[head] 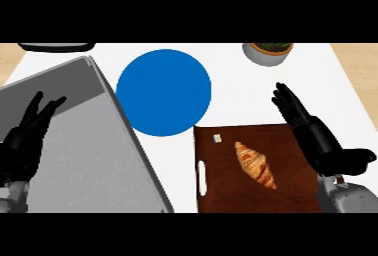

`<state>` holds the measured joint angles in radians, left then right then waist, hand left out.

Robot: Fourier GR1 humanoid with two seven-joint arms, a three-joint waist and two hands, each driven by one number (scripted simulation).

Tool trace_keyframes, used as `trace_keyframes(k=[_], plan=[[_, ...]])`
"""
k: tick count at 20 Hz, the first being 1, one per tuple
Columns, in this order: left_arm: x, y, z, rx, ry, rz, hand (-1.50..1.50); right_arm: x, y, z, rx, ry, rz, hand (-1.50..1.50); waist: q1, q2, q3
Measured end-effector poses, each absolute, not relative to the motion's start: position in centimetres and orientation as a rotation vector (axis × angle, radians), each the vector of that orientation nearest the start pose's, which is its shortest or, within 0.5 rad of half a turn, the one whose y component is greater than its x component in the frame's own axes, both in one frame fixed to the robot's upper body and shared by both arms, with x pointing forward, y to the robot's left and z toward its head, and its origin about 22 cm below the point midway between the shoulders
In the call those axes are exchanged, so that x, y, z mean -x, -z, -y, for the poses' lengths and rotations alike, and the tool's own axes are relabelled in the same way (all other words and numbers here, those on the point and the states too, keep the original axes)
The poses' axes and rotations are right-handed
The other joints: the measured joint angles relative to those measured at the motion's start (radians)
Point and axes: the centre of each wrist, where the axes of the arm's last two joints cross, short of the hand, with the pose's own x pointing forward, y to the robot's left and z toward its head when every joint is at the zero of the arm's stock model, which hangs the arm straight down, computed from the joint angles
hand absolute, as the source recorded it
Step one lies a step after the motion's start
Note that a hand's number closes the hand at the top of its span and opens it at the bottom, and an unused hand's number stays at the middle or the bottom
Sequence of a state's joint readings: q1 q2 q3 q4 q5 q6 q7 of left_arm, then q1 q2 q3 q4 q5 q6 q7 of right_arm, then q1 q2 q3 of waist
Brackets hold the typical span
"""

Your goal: Pick the croissant from the tray and place it in the plate

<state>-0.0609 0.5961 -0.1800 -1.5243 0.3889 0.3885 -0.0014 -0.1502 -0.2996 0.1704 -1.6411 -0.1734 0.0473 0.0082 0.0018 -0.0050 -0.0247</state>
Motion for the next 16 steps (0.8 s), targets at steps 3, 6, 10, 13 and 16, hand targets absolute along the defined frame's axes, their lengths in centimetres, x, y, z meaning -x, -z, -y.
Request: trace_keyframes(k=[3,6,10,13,16], plan=[[-25.1,-3.5,-31.8,-0.326,0.020,1.541,0.00,-26.5,-5.0,20.6,-0.109,-0.434,1.700,1.50,0.002,0.003,0.013],[-25.2,-2.5,-31.3,-0.279,0.081,1.554,0.00,-25.9,-3.6,16.0,-0.114,-0.591,1.673,1.50,0.008,0.007,0.018],[-24.6,-1.0,-30.6,-0.227,0.113,1.519,0.00,-26.0,-3.8,15.9,0.187,-0.760,1.847,-1.50,-0.007,-0.005,0.016],[-24.7,-0.2,-30.3,-0.203,0.137,1.517,0.00,-24.0,-0.5,14.1,0.268,-0.751,1.953,-1.50,-0.011,0.002,0.024],[-24.6,0.4,-29.9,-0.184,0.138,1.520,0.00,-21.7,3.0,13.0,0.324,-0.777,2.029,-1.50,-0.007,0.004,0.026]])
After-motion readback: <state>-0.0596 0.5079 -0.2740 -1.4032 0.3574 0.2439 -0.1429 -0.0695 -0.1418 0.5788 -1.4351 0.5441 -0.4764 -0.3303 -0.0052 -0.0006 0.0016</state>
